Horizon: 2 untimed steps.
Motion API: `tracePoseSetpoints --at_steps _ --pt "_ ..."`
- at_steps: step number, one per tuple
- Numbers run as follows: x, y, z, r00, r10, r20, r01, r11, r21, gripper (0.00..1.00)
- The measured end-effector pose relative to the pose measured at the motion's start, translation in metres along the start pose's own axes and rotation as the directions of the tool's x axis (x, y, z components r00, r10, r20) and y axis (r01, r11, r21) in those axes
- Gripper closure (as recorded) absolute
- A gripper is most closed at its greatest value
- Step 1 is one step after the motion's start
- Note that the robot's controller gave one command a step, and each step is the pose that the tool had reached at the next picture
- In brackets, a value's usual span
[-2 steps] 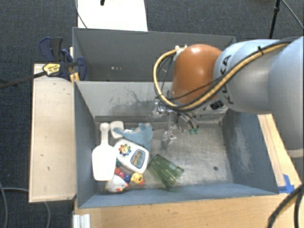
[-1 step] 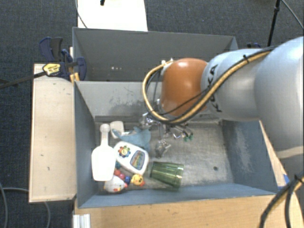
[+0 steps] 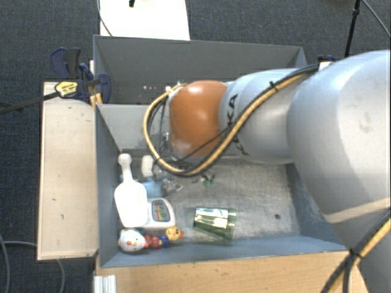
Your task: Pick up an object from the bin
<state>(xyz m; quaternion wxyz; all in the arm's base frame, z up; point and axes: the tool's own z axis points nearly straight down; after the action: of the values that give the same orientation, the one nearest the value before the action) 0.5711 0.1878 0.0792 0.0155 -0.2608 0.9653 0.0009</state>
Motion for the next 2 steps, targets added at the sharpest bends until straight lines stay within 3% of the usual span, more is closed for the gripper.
tracePoseSetpoints --at_steps 2 --pt "0.0 0.0 0.0 1.0 0.0 0.0 0.0 1.0 0.0 1.0"
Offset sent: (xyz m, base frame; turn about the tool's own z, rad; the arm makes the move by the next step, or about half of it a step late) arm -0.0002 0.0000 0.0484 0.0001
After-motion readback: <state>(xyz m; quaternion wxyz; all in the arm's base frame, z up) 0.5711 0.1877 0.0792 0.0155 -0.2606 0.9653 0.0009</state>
